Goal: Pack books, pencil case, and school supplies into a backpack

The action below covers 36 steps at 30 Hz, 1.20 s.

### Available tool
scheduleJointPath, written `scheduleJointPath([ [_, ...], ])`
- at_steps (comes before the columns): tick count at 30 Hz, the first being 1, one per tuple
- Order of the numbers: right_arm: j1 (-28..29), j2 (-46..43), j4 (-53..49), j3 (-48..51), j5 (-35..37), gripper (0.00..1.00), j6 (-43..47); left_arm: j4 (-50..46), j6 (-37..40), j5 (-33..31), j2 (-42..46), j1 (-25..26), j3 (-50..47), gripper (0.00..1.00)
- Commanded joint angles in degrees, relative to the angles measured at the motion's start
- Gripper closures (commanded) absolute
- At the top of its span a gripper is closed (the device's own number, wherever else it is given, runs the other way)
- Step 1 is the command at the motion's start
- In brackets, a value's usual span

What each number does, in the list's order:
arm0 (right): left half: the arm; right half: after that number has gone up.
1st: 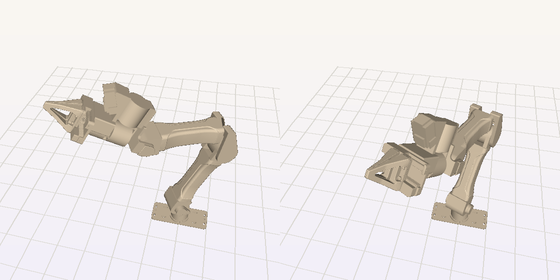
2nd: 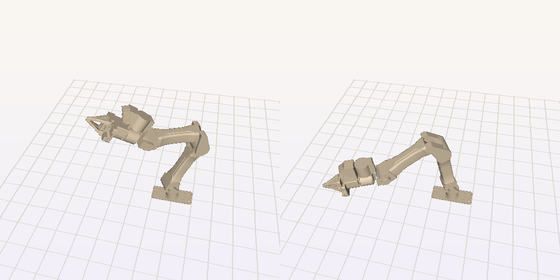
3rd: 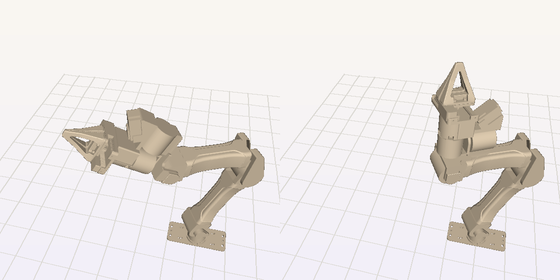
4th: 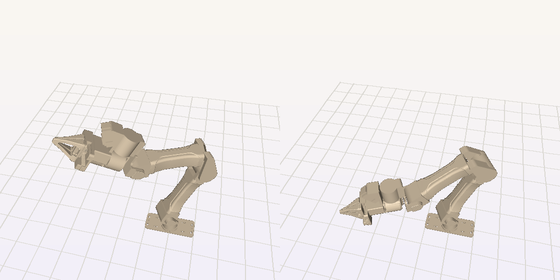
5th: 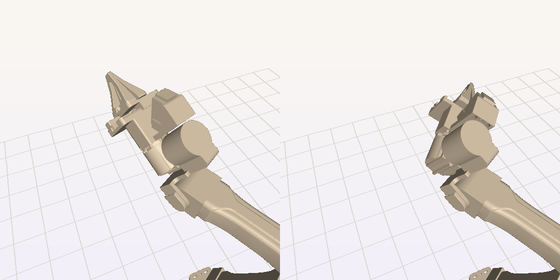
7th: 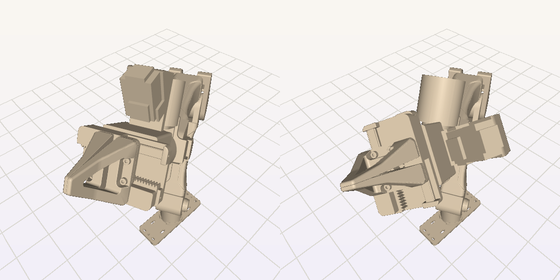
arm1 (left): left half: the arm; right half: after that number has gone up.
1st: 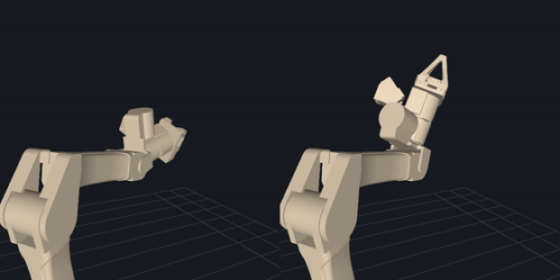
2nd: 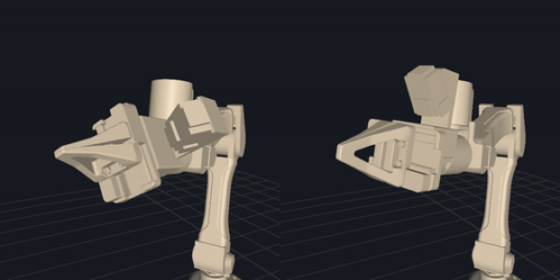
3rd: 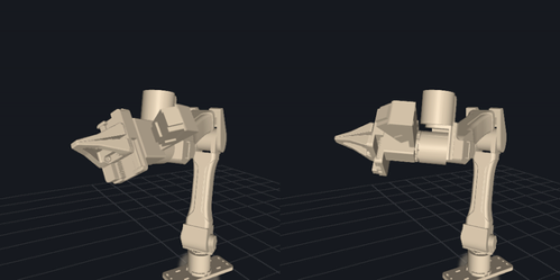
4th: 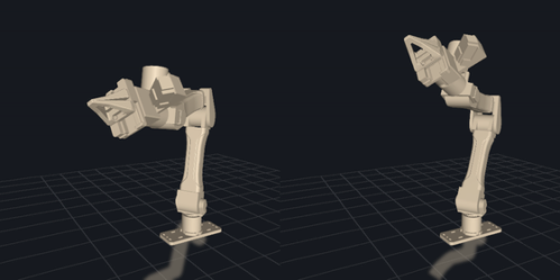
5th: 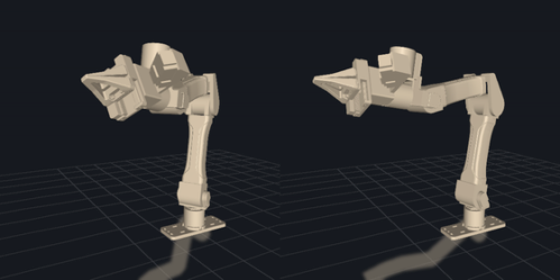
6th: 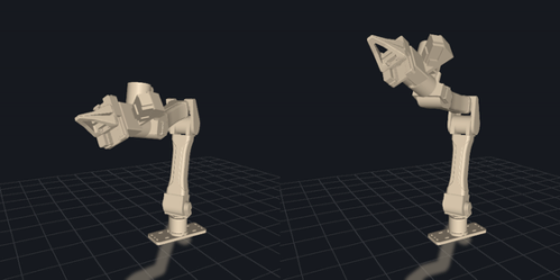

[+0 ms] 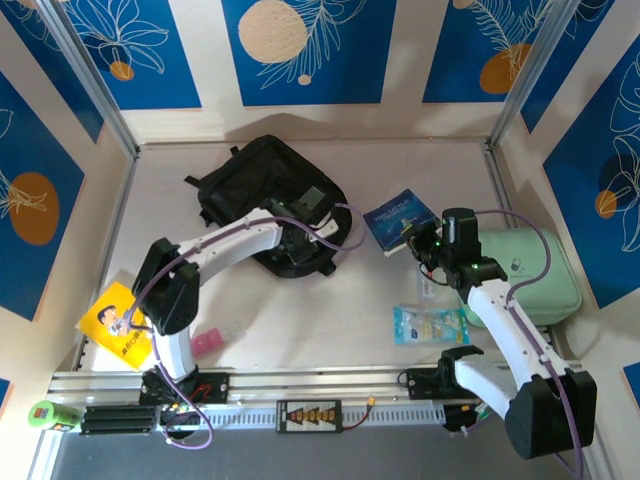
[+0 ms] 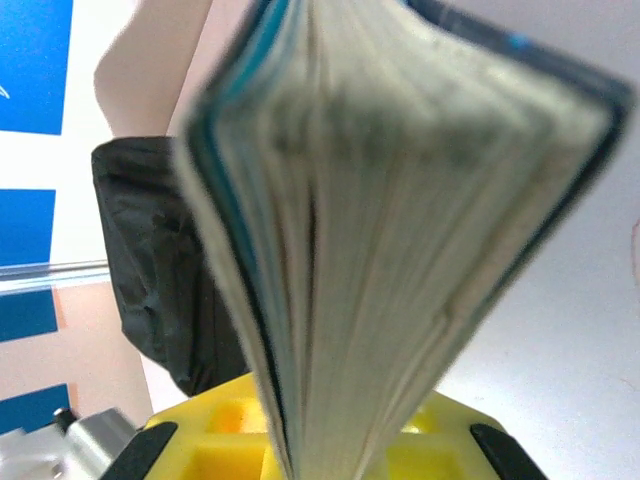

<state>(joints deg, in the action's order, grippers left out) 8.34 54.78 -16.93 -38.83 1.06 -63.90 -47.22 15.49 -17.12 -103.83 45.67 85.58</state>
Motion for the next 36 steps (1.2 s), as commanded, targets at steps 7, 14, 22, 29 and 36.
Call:
scheduleJointPath([
  [7,-3.79,-5.21,0.12,-1.6,-5.53,0.91,2.67,9.3,-2.43,-4.72,11.85,-0.68,-2.75,0.92],
  [14,-0.65,-3.52,7.06,-0.99,-13.29,0.91,3.34,18.98,-3.09,-5.03,19.41,-0.85,-6.71,0.93],
  [22,10.64,6.24,15.52,-1.97,-13.16,0.91,-0.79,23.38,-5.64,1.98,22.22,-0.87,-9.31,0.92],
  [29,14.53,15.69,19.73,-4.21,-11.78,0.92,-6.23,24.01,-5.81,4.58,22.72,-0.87,-9.73,0.94],
  [36,14.26,19.48,24.87,-6.43,-14.08,0.92,-8.42,24.02,-5.76,7.89,23.15,-0.85,-9.74,0.94],
])
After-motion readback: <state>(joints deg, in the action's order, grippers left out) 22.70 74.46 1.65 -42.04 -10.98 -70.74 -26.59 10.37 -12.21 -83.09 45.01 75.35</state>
